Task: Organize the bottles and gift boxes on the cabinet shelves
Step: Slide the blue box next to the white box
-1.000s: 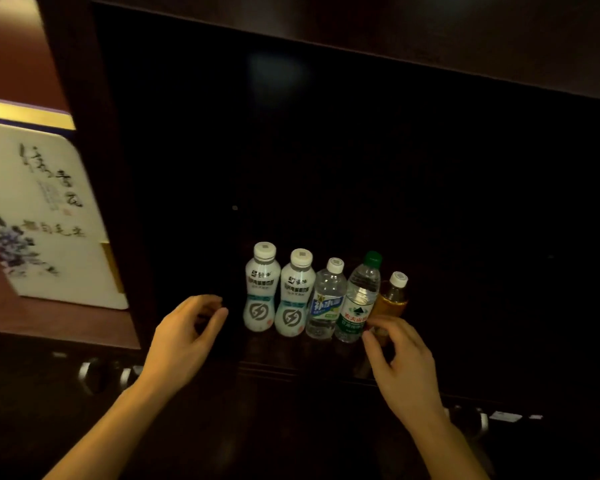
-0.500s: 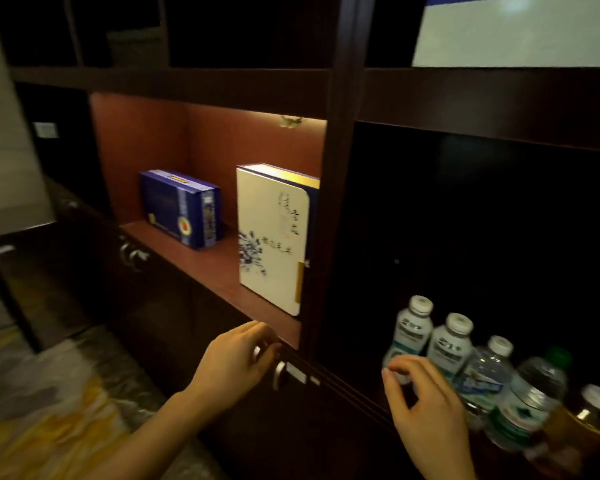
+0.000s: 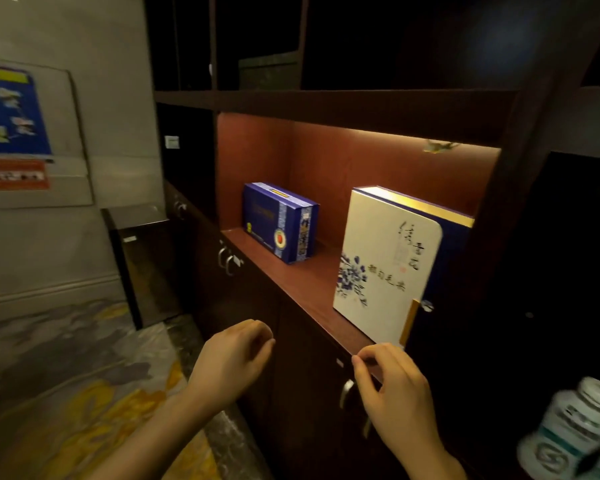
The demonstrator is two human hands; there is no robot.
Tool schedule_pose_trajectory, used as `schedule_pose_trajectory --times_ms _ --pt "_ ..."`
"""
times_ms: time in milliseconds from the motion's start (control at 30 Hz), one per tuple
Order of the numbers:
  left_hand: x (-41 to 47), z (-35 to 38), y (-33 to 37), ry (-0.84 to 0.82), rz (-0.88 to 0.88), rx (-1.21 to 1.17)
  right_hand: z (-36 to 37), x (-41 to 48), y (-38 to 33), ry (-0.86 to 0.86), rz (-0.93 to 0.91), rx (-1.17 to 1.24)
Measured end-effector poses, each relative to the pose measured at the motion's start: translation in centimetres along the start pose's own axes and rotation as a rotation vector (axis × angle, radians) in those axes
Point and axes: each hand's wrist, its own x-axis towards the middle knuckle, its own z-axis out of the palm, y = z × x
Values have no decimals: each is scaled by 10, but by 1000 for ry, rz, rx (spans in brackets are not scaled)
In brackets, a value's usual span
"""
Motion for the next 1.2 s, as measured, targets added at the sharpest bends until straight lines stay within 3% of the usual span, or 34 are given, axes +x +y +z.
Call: schedule_pose_trajectory --times_ms 533,933,1200 --pt "152 -20 -241 36 -84 -49 191 208 -71 13 -43 -29" --pt "265 19 -329 22 -74 -115 271 320 -48 -9 76 -31" --pt "392 58 -379 32 -104 -194 321 422 -2 150 147 84"
